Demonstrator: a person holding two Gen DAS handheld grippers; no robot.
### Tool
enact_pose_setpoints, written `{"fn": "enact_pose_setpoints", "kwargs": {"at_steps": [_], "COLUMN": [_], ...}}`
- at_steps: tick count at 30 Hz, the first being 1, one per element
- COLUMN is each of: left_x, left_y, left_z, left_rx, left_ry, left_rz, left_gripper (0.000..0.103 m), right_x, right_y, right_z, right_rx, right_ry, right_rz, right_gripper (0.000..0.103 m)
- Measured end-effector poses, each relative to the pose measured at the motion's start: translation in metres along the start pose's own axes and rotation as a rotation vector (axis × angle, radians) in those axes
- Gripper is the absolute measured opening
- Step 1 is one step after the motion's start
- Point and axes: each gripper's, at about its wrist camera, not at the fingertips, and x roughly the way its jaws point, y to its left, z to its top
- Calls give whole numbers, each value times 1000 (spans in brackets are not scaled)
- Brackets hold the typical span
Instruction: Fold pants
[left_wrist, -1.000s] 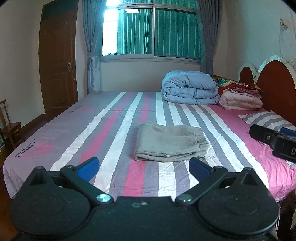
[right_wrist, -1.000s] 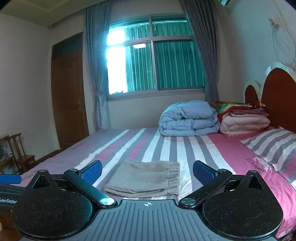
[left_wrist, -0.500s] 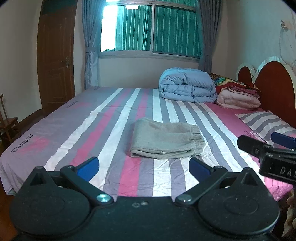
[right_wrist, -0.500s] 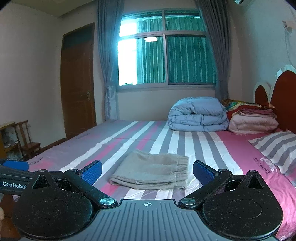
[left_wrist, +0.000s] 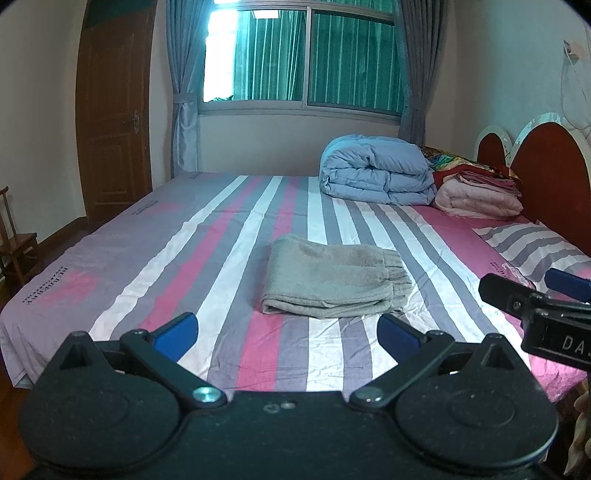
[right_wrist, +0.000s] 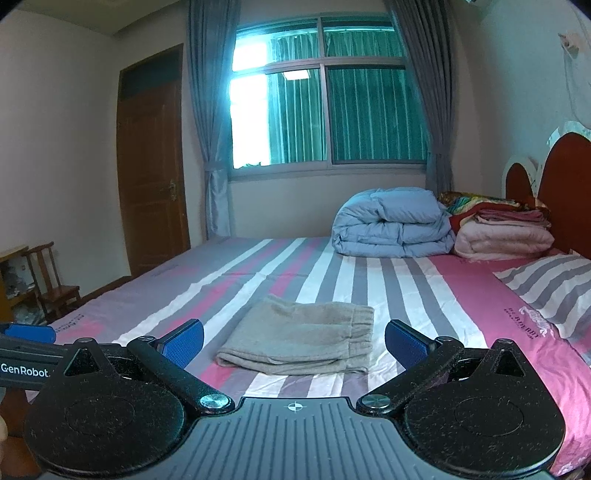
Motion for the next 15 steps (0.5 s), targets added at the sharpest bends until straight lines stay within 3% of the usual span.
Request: {"fn": "enact_pose_setpoints", "kwargs": {"at_steps": [7, 15], "left_x": [-1, -6], "left_y": [-2, -6], "left_z": [4, 3], "left_rx": [11, 26], "left_ry": [-19, -80], "left_rz": [-6, -13], "left_gripper": [97, 92], "right_x": [0, 3], "right_y": [-2, -6], "right_z": [0, 0], "right_rx": [-9, 1], "right_ry": [-8, 6], "right_rz": [-60, -50], "right_gripper": [103, 103]}}
